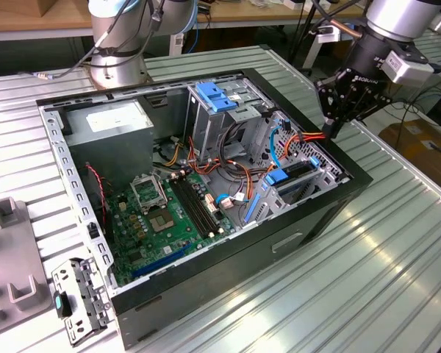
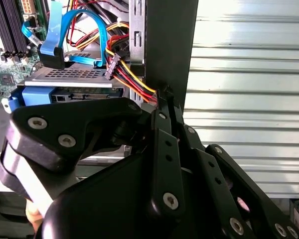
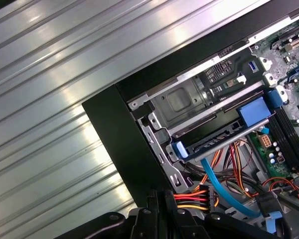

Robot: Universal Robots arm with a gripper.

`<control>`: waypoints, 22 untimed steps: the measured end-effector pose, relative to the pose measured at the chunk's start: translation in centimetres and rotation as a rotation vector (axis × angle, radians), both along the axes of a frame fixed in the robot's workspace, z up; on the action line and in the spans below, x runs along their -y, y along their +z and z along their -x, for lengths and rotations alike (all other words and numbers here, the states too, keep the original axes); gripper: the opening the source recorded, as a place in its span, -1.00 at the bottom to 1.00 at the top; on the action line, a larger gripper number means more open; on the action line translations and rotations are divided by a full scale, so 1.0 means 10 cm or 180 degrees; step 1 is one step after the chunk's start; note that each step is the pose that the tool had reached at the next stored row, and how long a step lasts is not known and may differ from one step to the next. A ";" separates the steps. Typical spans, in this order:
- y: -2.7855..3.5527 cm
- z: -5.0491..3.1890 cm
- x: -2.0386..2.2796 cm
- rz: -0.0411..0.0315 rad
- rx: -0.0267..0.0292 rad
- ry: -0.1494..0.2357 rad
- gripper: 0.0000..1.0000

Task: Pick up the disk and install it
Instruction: 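Insert the first disk wire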

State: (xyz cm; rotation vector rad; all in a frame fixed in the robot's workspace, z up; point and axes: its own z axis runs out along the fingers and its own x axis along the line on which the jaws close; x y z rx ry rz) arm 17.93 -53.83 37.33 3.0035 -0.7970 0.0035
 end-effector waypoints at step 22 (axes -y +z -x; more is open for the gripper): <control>-0.005 0.113 0.000 0.0000 0.0000 -0.0922 -0.67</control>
